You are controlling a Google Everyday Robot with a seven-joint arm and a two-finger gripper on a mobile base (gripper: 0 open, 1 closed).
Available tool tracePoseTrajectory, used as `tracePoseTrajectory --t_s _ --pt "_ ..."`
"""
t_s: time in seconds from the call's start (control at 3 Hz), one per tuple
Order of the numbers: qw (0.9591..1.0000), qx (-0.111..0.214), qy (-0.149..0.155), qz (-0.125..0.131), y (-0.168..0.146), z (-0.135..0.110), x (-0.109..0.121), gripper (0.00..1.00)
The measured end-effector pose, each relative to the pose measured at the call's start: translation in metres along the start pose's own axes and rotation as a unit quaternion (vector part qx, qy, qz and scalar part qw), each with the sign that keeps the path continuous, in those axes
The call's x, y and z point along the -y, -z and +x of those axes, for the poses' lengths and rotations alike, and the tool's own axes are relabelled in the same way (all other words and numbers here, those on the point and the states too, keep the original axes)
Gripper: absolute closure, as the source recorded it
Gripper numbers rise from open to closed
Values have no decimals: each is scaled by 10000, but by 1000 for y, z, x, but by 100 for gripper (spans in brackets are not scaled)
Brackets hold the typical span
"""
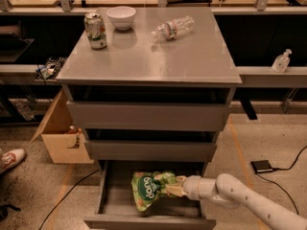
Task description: Pick green rice chip bag from bottom drawer and place on counter
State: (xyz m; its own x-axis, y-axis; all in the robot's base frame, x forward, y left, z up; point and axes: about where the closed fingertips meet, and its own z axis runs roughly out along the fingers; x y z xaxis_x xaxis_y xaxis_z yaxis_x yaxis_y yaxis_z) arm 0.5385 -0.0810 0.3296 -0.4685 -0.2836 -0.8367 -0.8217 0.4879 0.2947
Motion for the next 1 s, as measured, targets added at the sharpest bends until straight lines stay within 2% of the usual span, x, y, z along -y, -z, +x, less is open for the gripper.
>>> tracePoseTrajectory --t_s 0.33,0.67,1.0 --pt "9973 405 599 160 33 -57 -6 100" --pt "9891 760 1191 424 74 -116 -17 100" --pt "9754 1055 1814 682 113 -178 -35 100"
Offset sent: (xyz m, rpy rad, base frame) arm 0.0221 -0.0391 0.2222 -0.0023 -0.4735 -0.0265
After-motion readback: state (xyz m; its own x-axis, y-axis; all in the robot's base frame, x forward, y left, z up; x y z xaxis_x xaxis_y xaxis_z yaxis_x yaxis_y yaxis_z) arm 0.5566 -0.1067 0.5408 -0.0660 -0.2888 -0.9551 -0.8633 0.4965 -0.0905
